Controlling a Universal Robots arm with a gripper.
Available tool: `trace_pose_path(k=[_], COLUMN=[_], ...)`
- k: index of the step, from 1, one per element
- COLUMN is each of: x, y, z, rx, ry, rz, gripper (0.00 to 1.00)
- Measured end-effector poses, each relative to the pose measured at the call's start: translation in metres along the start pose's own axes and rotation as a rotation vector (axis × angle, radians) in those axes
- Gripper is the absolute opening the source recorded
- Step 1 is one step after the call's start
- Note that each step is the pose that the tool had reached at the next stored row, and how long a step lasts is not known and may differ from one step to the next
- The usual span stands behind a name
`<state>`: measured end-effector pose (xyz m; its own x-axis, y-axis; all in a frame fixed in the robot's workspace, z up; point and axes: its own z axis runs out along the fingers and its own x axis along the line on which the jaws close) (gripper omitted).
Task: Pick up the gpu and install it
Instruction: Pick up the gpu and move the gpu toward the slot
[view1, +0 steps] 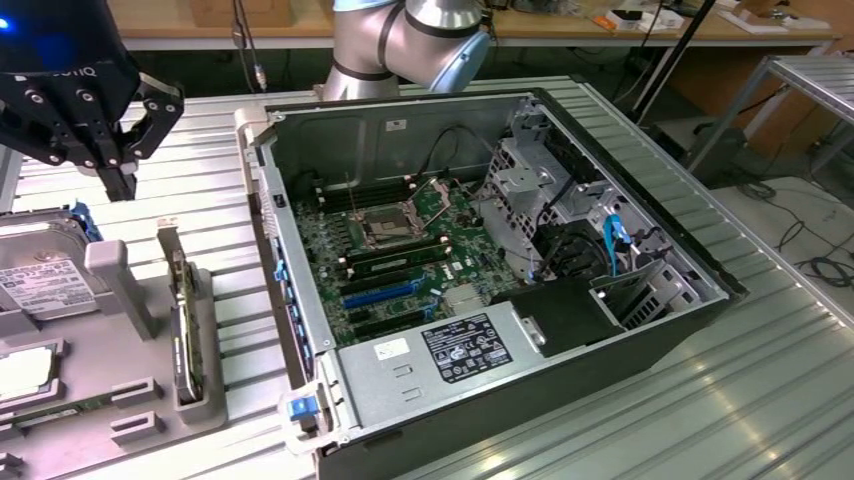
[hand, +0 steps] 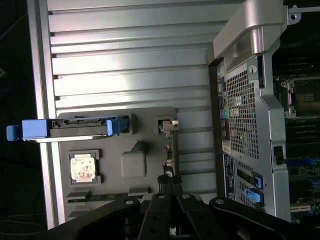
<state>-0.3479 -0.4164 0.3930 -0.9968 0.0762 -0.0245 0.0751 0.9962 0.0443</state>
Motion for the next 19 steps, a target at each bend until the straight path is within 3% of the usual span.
trace_pose_path(k=[5,10,19], x=[0.0,0.0,-0.0001], y=[0.0,0.0,-0.002], z=[0.0,0.0,-0.0001], rx=[0.0,0.0,0.0], ry=[0.0,0.0,0.0], rz=[0.0,0.0,0.0], gripper=[0.11,0.42,0.42])
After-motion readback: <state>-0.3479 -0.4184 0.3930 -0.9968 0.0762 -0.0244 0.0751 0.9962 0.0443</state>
